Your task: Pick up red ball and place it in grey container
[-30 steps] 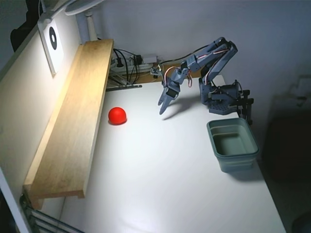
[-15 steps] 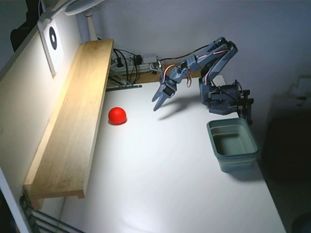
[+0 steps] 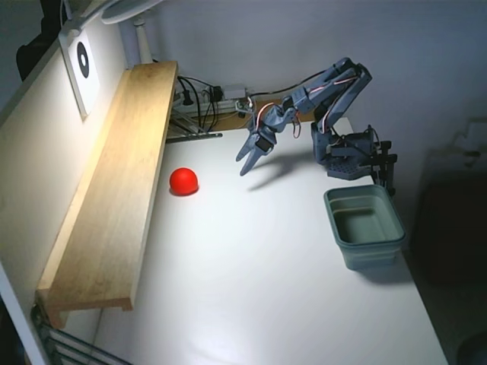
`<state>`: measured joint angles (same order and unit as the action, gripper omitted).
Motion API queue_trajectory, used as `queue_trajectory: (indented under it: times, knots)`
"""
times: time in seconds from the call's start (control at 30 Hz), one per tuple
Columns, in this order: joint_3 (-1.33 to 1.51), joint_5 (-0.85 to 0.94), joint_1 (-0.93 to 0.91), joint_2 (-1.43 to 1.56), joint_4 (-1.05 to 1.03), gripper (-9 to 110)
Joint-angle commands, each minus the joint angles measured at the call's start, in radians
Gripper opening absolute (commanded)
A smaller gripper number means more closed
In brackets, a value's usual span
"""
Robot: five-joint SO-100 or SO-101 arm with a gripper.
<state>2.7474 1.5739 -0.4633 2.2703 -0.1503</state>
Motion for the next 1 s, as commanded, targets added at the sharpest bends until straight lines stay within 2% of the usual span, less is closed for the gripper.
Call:
queue_trajectory:
  times: [0.0, 0.47, 0.67, 0.97]
  knots:
    - [0.002, -0.003, 0.006, 0.01, -0.013, 38]
    - [-0.001, -0.003, 0.006, -0.002, 0.01, 38]
    - [-0.075, -0.003, 0.006, -0.221, 0.159, 38]
    - [-0.22, -0.003, 0.006, -0.482, 0.274, 38]
